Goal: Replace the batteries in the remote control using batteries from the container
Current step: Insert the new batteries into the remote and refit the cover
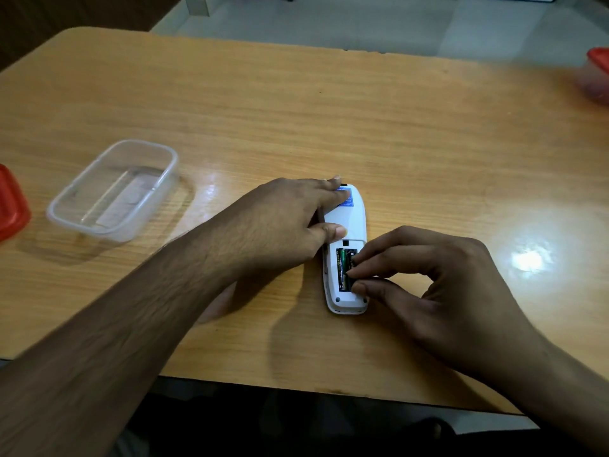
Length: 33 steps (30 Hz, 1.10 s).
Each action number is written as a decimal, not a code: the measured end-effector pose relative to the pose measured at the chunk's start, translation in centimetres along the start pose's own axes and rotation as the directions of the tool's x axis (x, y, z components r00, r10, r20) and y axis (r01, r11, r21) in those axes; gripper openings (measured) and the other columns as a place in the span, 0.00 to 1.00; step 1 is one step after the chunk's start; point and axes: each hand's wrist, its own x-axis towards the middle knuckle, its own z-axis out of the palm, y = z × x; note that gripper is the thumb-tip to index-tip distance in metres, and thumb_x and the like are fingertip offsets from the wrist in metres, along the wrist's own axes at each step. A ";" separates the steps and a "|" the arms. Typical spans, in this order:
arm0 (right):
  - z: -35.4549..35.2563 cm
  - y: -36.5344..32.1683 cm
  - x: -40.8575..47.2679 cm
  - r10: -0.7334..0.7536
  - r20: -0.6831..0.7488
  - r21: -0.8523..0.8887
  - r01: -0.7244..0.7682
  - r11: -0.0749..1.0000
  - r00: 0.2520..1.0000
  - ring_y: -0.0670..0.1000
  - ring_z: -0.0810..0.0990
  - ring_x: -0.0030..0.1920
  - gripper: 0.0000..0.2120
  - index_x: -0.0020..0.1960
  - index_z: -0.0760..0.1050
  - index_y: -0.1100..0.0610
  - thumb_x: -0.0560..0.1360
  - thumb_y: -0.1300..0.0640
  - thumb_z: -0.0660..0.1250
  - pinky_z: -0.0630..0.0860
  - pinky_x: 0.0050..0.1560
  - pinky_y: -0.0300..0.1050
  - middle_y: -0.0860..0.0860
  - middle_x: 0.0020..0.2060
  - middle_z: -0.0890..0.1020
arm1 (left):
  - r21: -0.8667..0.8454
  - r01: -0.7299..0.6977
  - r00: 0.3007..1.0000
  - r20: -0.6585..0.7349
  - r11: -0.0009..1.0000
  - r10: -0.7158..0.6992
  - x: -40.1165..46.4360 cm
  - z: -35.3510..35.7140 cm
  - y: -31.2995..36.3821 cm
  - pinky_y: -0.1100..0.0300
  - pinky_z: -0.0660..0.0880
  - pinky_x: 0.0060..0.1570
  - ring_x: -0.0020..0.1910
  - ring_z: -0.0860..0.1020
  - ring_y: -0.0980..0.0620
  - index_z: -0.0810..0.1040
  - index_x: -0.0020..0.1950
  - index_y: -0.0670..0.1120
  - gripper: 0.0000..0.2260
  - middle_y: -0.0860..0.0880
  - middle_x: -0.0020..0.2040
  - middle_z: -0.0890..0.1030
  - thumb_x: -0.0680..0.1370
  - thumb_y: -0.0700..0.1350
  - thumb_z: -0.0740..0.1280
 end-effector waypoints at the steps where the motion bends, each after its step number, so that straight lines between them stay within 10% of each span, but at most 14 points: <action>1: 0.0 0.0 0.0 0.009 -0.003 -0.001 -0.009 1.000 1.000 0.41 0.83 0.41 0.04 0.43 0.86 0.48 0.69 0.55 0.75 0.76 0.44 0.36 0.40 0.43 0.84 | -0.001 0.003 1.000 0.002 1.000 -0.003 0.0 0.0 0.0 0.57 0.59 0.72 0.74 0.61 0.59 0.66 0.75 0.54 0.25 0.60 0.77 0.60 0.78 0.53 0.65; 14: 0.5 0.4 1.9 0.416 0.158 0.241 -0.443 0.863 0.896 0.45 0.84 0.37 0.07 0.35 0.84 0.50 0.67 0.60 0.78 0.79 0.41 0.46 0.45 0.32 0.86 | 0.002 -0.010 0.999 -0.039 1.000 0.011 0.3 0.3 -0.1 0.55 0.63 0.69 0.74 0.64 0.56 0.71 0.72 0.54 0.22 0.57 0.76 0.64 0.77 0.52 0.66; 28: 0.3 0.3 1.9 0.400 0.155 0.208 -0.426 0.881 0.903 0.41 0.73 0.25 0.06 0.37 0.82 0.51 0.68 0.55 0.78 0.68 0.31 0.40 0.45 0.26 0.80 | -0.044 -0.013 0.993 -0.116 0.999 0.008 -0.2 -0.1 0.0 0.55 0.62 0.71 0.74 0.64 0.53 0.74 0.69 0.52 0.22 0.52 0.76 0.65 0.75 0.51 0.70; 33: -0.7 -0.5 1.3 0.348 -0.010 0.110 -0.345 0.932 0.938 0.42 0.73 0.27 0.07 0.36 0.81 0.48 0.69 0.50 0.76 0.66 0.28 0.32 0.40 0.26 0.77 | -0.174 0.034 0.948 -0.306 0.984 -0.087 -2.4 -3.4 -0.8 0.68 0.73 0.51 0.51 0.79 0.61 0.83 0.53 0.54 0.08 0.55 0.51 0.83 0.76 0.43 0.69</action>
